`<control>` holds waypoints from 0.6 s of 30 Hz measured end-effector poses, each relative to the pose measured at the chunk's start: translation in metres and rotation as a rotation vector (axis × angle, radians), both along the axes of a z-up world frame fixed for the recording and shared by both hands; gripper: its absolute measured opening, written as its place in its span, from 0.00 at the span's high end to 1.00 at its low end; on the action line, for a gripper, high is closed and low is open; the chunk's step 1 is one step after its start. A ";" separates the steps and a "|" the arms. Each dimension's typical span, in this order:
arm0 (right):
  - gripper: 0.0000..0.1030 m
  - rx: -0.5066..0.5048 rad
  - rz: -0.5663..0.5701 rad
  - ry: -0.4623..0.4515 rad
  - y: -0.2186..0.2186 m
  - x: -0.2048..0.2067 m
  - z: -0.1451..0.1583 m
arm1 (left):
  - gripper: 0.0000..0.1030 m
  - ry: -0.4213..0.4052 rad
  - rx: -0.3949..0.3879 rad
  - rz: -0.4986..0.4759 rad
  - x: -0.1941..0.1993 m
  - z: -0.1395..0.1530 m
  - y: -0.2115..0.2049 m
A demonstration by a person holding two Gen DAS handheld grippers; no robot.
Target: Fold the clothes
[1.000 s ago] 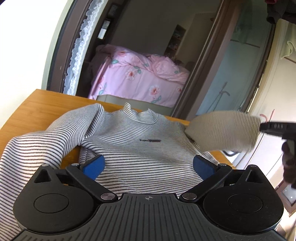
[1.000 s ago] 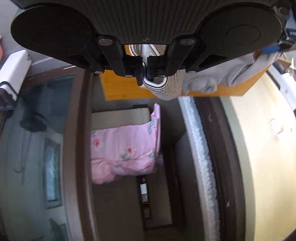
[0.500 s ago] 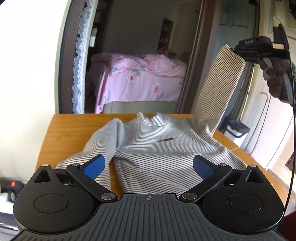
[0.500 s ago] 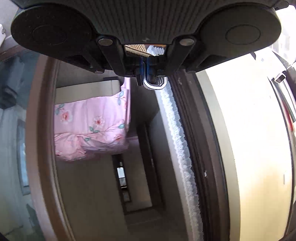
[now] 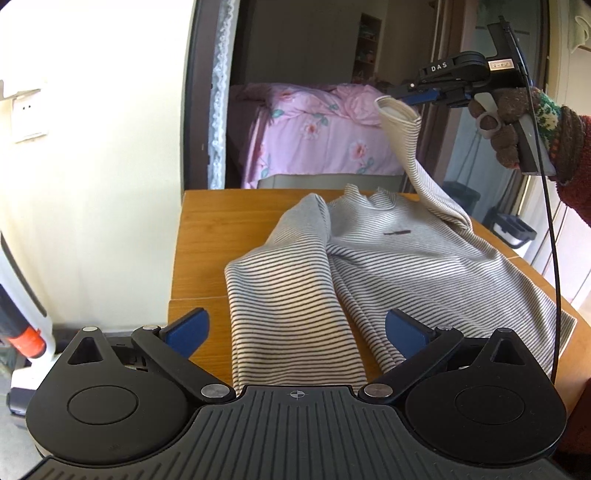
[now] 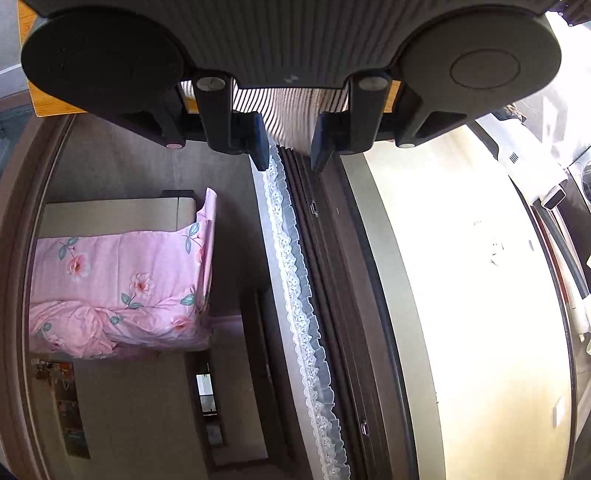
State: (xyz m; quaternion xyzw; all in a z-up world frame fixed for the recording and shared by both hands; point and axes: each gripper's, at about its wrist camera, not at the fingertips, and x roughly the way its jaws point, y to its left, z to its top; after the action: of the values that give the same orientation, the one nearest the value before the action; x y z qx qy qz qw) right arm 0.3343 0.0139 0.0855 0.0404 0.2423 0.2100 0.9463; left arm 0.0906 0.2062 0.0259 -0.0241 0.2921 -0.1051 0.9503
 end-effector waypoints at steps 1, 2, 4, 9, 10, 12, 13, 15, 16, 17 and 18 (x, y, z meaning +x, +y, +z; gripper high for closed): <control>0.74 -0.004 0.003 0.001 0.000 -0.002 -0.001 | 0.00 0.003 0.002 0.001 0.000 0.000 0.001; 0.74 -0.007 0.004 0.003 0.000 -0.005 -0.002 | 0.00 0.005 -0.002 0.007 0.000 -0.001 0.004; 0.73 -0.016 0.010 0.010 0.001 -0.010 -0.005 | 0.00 0.010 -0.017 0.023 0.002 -0.002 0.009; 0.67 -0.093 0.131 0.031 0.026 -0.045 -0.023 | 0.00 0.011 -0.093 0.088 0.011 0.001 0.023; 0.65 -0.121 0.191 0.036 0.037 -0.057 -0.031 | 0.00 0.011 -0.111 0.103 0.013 0.002 0.027; 0.63 -0.172 0.336 0.057 0.064 -0.085 -0.048 | 0.00 0.014 -0.150 0.141 0.018 0.006 0.035; 0.63 -0.196 0.410 0.061 0.078 -0.102 -0.057 | 0.00 0.016 -0.171 0.163 0.021 0.008 0.039; 0.63 -0.260 0.572 0.048 0.106 -0.139 -0.075 | 0.00 0.015 -0.206 0.204 0.023 0.012 0.048; 0.63 -0.294 0.651 0.033 0.118 -0.157 -0.083 | 0.00 0.011 -0.212 0.219 0.023 0.013 0.050; 0.63 -0.329 0.729 0.015 0.131 -0.176 -0.091 | 0.00 0.007 -0.219 0.235 0.023 0.015 0.053; 0.63 -0.356 0.787 -0.002 0.141 -0.191 -0.098 | 0.00 0.002 -0.223 0.249 0.024 0.017 0.056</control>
State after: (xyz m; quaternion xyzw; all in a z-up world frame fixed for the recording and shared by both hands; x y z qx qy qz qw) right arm 0.1428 0.1549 -0.0122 -0.2190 0.2707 0.5100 0.7865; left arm 0.1142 0.2620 0.0432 -0.1658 0.2743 -0.0181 0.9471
